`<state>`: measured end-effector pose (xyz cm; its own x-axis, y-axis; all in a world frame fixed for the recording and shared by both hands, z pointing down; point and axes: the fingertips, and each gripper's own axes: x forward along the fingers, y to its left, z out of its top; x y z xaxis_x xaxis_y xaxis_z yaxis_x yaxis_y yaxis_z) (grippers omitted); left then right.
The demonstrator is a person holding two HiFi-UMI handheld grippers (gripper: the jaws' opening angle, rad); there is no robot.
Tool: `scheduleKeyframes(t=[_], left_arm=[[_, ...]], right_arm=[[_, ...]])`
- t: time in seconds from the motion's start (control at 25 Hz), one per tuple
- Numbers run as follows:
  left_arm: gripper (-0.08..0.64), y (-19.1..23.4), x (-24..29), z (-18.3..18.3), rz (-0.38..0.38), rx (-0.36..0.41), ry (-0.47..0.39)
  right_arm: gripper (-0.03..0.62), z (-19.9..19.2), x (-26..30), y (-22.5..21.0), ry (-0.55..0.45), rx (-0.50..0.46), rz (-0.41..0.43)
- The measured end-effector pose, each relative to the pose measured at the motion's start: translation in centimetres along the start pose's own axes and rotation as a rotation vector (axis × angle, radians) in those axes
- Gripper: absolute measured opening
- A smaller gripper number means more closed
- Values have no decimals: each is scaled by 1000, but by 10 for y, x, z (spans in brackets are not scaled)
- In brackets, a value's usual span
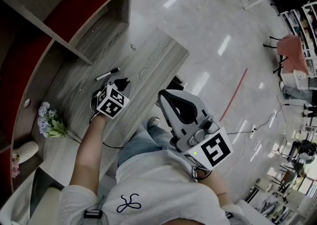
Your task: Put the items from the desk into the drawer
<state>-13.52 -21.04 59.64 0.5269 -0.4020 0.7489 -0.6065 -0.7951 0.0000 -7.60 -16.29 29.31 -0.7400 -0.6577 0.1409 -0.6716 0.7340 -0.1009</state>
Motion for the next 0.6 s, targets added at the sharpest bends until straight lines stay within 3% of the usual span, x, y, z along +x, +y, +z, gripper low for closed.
scheduleKeyframes(t=[0.24,0.6], left_arm=[[46,-2,-7,6,16,-3,-35],[46,-12,-43,61,22,13,-223]], right_arm=[[8,2,-3,2,-7,-6,-7],[8,-1,-11,2,-8,-9,-35]])
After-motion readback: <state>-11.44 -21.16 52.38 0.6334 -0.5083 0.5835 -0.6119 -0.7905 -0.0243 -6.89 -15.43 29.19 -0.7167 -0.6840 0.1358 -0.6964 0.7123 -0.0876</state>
